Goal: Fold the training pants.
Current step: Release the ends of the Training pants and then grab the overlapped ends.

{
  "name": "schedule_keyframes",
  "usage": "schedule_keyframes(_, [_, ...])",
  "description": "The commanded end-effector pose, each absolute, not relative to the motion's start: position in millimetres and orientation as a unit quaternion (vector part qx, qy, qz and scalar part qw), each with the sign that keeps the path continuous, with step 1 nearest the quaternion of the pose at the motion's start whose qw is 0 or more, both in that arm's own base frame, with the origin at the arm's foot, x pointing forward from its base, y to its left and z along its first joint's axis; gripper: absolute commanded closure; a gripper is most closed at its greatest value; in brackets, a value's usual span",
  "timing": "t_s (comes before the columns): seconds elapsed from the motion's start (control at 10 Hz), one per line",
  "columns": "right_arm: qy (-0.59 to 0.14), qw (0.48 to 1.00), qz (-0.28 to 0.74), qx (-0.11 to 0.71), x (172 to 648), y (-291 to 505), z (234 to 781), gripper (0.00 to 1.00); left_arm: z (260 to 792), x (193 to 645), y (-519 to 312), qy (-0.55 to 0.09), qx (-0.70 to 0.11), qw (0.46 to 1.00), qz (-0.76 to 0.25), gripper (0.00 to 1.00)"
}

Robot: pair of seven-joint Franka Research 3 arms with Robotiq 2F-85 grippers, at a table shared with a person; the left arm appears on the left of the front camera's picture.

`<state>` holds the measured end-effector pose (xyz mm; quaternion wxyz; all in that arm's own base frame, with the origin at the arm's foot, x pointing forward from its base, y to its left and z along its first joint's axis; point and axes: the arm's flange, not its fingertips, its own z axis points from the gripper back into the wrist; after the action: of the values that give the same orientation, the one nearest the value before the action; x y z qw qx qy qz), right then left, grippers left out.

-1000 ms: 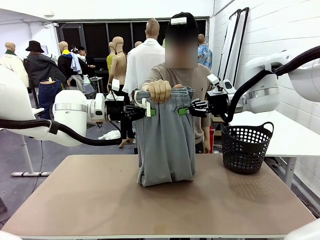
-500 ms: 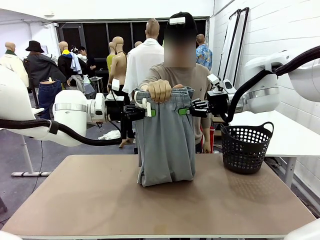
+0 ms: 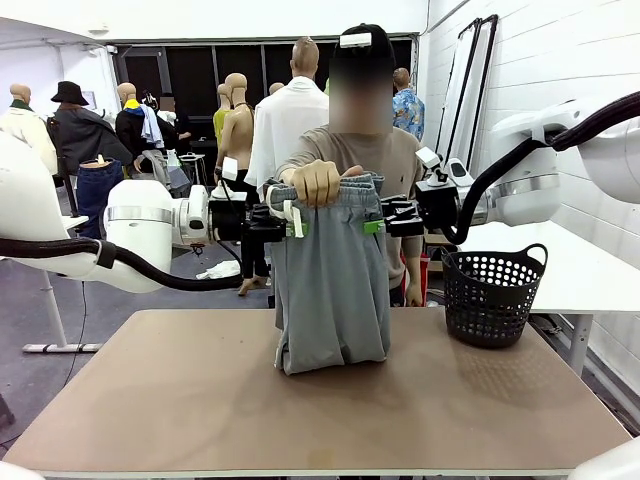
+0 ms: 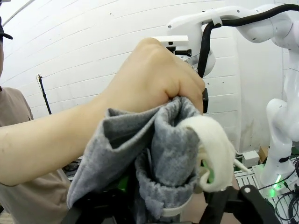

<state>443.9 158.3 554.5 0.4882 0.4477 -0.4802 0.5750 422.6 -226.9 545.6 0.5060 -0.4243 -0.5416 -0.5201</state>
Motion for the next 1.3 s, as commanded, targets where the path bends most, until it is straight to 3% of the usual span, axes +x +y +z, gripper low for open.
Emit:
schedule_keyframes(0.0, [-0.474, 0.504, 0.571, 0.441, 442, 154, 556, 0.00, 550, 414, -216, -0.548, -0.432, 0.510, -0.503, 0.00])
schedule_keyframes(1.2, [-0.530, 0.534, 0.521, 0.403, 433, 98, 563, 0.00, 548, 390, -166, -0.591, -0.399, 0.530, -0.458, 0.00])
